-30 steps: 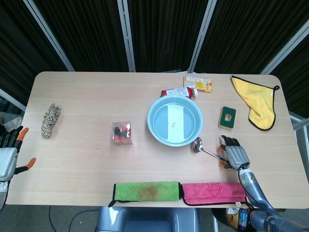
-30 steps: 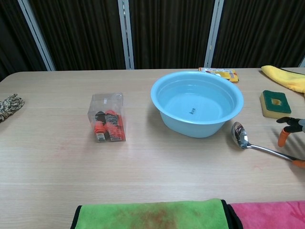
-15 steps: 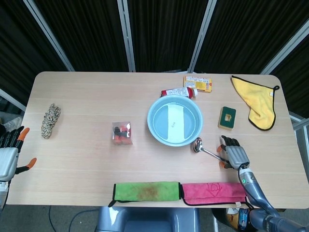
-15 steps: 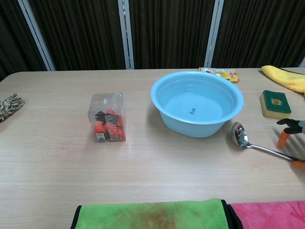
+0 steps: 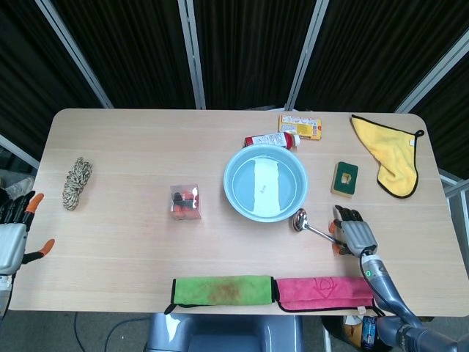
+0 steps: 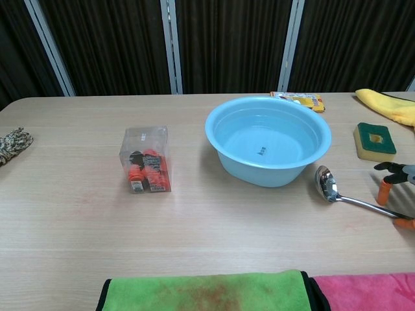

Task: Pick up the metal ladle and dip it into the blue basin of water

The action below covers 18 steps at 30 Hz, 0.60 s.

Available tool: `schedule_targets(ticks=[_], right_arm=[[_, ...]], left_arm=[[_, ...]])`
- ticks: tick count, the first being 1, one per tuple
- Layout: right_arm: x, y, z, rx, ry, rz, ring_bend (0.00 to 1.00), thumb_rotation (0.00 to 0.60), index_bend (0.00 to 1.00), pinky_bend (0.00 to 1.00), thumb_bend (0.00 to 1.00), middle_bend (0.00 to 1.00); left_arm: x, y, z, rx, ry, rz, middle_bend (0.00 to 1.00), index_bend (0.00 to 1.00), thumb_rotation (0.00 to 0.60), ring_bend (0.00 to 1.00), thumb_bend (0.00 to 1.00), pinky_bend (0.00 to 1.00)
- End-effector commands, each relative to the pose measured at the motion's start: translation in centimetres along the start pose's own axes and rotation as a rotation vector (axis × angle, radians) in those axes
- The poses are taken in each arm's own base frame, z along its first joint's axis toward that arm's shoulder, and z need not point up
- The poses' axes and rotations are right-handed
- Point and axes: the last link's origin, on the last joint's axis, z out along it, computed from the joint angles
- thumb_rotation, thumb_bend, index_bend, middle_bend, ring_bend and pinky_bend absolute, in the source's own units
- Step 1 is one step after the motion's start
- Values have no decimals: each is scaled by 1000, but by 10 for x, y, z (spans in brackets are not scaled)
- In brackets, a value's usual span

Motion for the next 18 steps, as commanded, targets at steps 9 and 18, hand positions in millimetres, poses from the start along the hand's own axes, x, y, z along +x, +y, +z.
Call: schedule_targets(ticks=[9,18], right_arm=[[-2,0,1,-2,0,-9,0,600,522,0,307,0],[2,2,-1,-2,26,-13,0,600,560,0,342,0]], left_arm=[[2,0,-1,-1,6,-4,0,0,600,0,239,0],[3,0,-2,-5,8,-8,0,0,600,0,241,0]])
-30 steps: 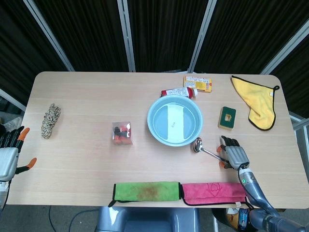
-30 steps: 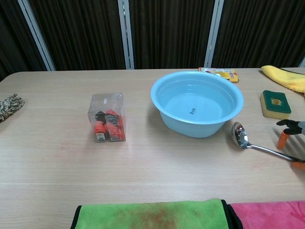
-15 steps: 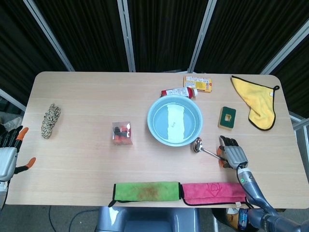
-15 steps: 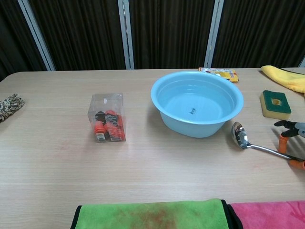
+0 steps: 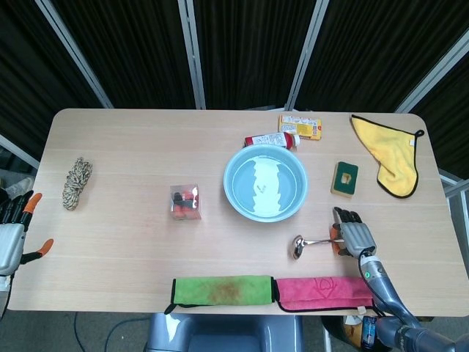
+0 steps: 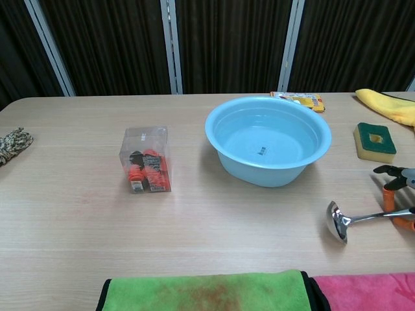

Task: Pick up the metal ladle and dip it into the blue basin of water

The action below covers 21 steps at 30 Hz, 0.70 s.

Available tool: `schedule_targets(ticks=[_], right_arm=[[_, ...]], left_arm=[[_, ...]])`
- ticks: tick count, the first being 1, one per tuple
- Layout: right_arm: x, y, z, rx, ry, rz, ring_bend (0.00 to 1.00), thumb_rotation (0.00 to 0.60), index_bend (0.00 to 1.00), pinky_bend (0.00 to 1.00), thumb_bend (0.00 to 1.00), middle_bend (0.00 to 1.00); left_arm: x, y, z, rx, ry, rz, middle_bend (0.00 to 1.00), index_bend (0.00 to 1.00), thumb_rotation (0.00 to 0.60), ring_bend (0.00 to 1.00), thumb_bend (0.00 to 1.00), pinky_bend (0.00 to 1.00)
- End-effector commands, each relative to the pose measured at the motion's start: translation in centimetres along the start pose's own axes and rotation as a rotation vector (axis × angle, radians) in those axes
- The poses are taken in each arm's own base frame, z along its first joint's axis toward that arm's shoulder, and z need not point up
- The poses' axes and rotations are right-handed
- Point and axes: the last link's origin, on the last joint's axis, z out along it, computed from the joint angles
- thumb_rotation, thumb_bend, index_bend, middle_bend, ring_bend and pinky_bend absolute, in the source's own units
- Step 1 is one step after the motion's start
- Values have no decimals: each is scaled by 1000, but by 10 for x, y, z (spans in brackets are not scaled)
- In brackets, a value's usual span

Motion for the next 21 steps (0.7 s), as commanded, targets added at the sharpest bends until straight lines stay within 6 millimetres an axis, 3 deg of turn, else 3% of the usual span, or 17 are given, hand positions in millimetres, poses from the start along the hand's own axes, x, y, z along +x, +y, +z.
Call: schedule_targets(ticks=[1,21], right_arm=[[1,0,-1,1,6,-1,0,600,563,0,346,0],[21,13,-18,-9,43,-66,0,600,596,0,451,0]], left_arm=[[0,0,0,-1,1,-1,0,0,600,0,241,0],[1,2,-2,-14,0,-10,0,0,600,0,239,0]])
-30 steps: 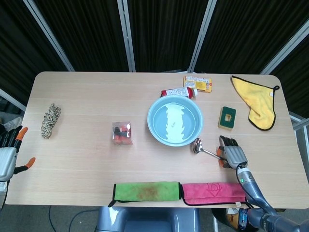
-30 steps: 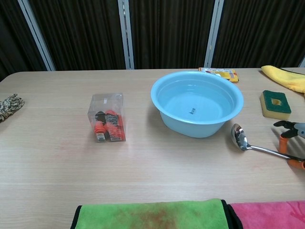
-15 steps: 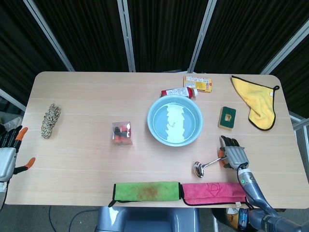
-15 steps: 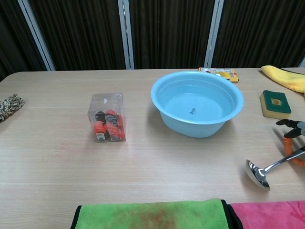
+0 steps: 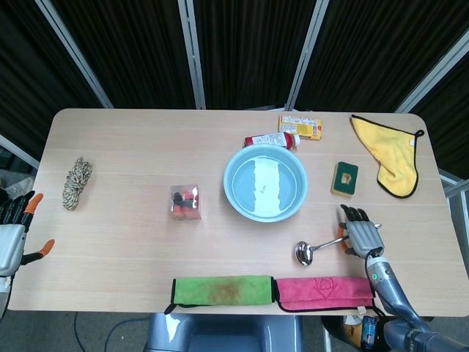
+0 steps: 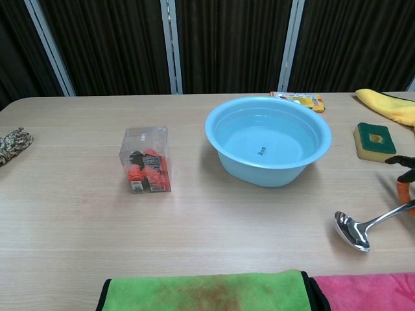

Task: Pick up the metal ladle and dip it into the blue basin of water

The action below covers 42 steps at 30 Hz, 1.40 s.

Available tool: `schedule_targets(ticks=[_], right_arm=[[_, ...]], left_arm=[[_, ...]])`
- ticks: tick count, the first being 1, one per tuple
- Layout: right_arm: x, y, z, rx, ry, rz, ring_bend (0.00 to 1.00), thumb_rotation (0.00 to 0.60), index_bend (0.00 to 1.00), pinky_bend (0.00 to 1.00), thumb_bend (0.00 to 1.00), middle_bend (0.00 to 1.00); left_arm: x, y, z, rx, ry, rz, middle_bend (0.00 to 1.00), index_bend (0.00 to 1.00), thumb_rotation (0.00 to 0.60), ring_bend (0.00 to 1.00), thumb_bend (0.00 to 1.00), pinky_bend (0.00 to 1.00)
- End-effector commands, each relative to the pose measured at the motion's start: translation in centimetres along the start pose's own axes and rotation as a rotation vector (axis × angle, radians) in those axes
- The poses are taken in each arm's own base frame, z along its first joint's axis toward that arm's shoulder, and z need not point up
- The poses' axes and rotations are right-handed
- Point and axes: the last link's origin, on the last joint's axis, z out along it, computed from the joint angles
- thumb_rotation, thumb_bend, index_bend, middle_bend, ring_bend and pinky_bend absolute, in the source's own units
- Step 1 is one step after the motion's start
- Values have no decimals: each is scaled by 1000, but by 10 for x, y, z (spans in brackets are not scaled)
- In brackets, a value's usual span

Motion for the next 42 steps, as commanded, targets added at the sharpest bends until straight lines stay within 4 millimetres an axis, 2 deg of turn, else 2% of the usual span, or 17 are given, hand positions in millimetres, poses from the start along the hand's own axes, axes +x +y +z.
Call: schedule_targets(ticks=[1,20,29,35,42], right_arm=[[7,5,-6,-7,11,-20,0,600,600,0,460,0],[61,24,-43,-38,71,-37,0,600,648,0,563,0],[89,34,-54,-75,77,-111,0,600,651,0,569,0],[114,31,-50,-94,66,-125,0,600,654,0,567,0],[148,22,-29,-125,3,-140,0,600,654,0,567,0]], left_arm=[[0,0,0,-3,-2,-1,0,0,600,0,239,0],[-2,4,-2,-21,-12,3,0,0,600,0,240,0],[-5,6,-2,-28,-20,5,0,0,600,0,240,0],[-6,7,-1,-29,-24,7,0,0,600,0,239,0],[-7,6,0,-20,-25,8,0,0,600,0,241,0]])
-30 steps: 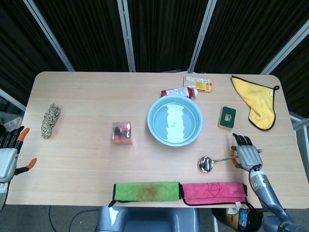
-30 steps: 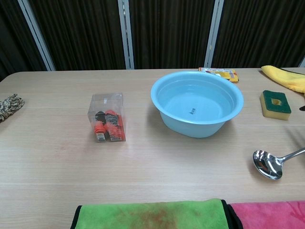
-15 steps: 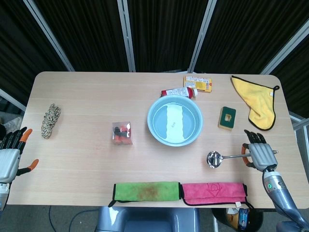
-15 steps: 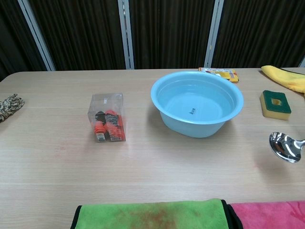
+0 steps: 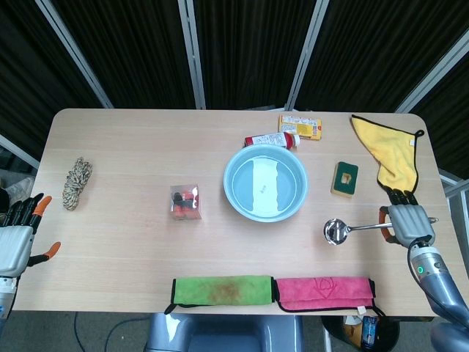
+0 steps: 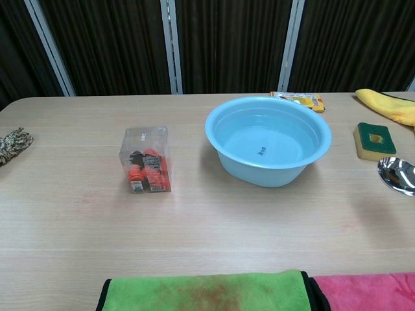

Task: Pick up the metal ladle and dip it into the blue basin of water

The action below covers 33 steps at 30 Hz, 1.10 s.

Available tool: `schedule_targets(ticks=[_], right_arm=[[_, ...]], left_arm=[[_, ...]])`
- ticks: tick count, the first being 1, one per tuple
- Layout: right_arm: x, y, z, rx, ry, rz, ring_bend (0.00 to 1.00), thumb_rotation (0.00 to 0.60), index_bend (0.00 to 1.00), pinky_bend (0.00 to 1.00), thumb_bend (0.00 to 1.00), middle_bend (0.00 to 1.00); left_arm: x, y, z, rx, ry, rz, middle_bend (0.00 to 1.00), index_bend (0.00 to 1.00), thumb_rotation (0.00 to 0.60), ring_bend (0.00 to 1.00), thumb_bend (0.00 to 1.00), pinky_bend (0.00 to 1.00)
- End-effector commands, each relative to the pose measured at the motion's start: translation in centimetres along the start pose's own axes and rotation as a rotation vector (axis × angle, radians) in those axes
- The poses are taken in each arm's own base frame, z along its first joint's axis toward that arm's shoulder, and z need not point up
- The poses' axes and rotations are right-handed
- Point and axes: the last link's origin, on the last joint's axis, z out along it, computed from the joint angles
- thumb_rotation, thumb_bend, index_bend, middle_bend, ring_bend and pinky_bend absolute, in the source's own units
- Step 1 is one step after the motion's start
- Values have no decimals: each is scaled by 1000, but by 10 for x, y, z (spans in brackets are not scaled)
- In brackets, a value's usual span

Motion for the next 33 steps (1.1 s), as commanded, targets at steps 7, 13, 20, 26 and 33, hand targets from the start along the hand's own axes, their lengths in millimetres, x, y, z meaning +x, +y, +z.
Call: schedule_targets(ticks=[7,13,20,26,33], right_arm=[[46,-22,22,-1,-69,-20,0,600,658,0,568,0],[62,-32,22,-11,-76,-48,0,600,658,0,568,0],[80,-52,23,-12,-73,-64,0,600,657,0,568,0],[90,-76,30,-2,-91,-75,0,600,659,0,569,0],[92,-108,45,28,-125,-55,0,600,660,0,567,0]], left_arm=[[-1,-1,1,4,-4,-4,0,0,600,0,240,0],[1,-3,2,13,4,-6,0,0,600,0,240,0],[-2,-2,3,10,-5,-2,0,0,600,0,241,0],[-3,-2,4,11,-14,-5,0,0,600,0,252,0],[-1,-6,5,27,-1,-9,0,0,600,0,251,0]])
